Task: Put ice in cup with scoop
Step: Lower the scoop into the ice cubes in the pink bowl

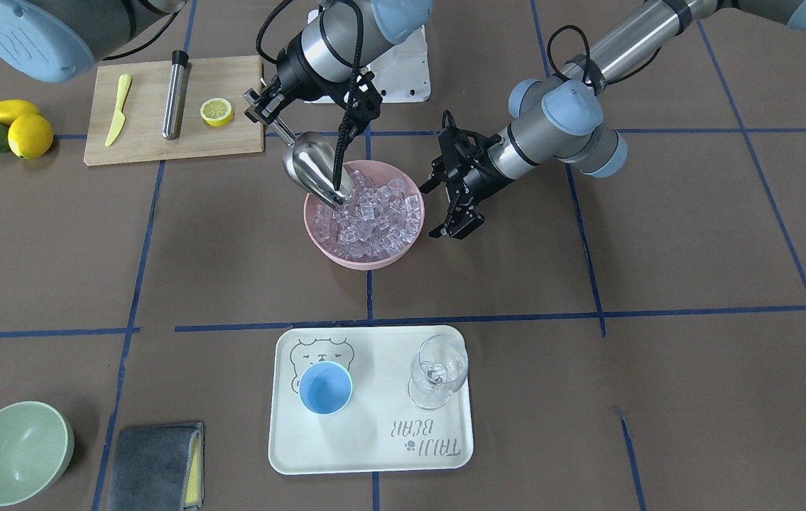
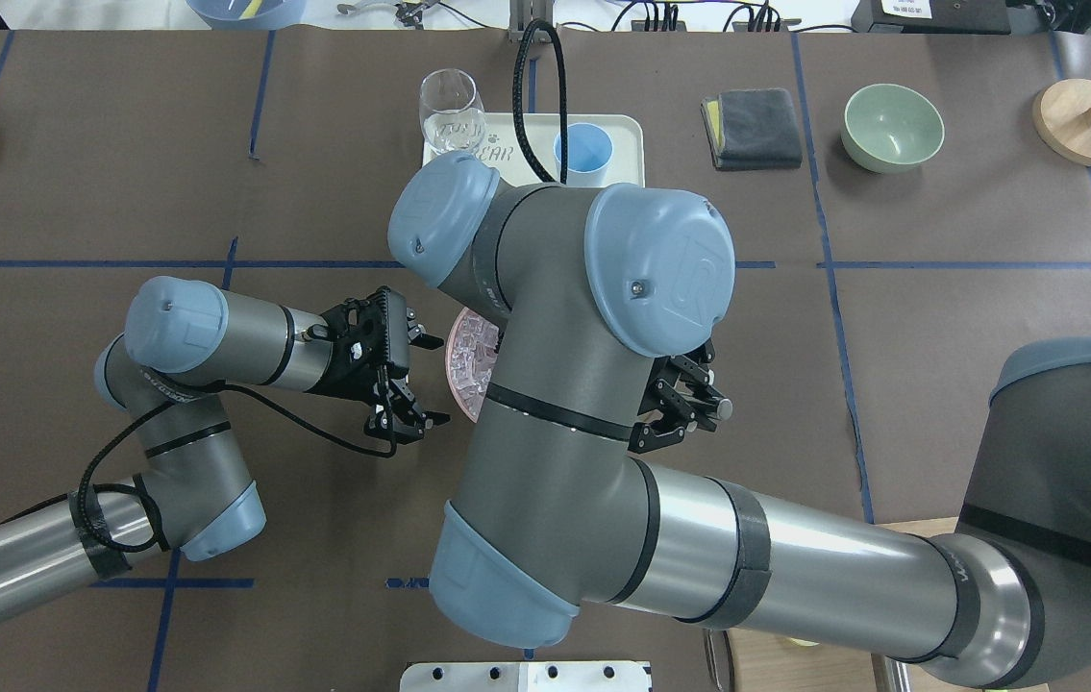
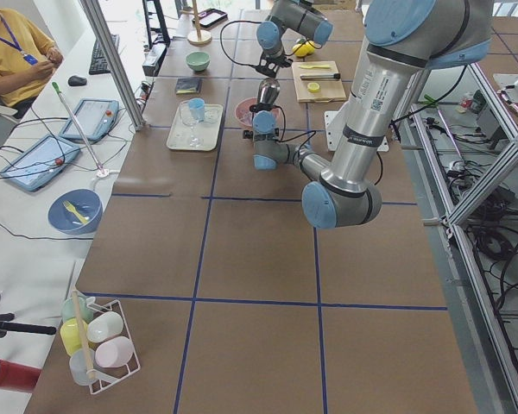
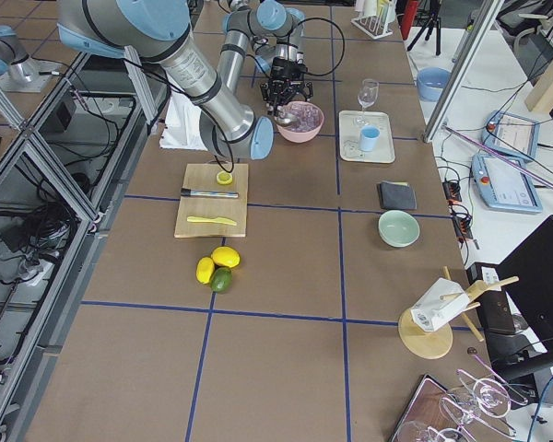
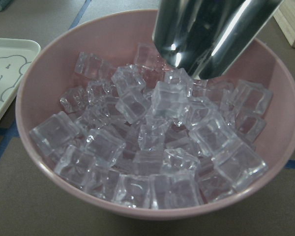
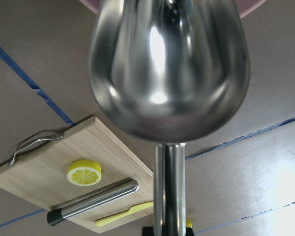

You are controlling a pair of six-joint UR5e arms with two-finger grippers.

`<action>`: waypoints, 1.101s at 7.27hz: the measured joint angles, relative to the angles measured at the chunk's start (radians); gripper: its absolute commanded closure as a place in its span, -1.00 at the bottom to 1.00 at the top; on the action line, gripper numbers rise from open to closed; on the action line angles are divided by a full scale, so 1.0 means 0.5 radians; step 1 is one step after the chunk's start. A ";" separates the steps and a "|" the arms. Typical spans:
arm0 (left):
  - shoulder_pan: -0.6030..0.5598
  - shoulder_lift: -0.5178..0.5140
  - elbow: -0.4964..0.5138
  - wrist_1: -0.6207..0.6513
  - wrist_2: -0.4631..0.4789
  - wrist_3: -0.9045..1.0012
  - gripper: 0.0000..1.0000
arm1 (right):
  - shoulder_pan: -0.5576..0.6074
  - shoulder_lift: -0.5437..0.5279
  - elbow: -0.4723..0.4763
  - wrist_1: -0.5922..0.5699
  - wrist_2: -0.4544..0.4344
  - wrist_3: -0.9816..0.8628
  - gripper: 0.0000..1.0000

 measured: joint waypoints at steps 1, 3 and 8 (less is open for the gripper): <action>0.001 -0.001 0.003 0.000 0.003 -0.011 -1.00 | -0.017 0.002 -0.030 0.005 -0.015 0.006 1.00; 0.002 -0.007 0.007 -0.002 0.004 -0.038 -1.00 | -0.030 0.004 -0.061 0.041 -0.032 0.025 1.00; 0.003 -0.009 0.008 -0.003 0.016 -0.046 -1.00 | -0.032 -0.076 -0.128 0.465 -0.036 0.073 1.00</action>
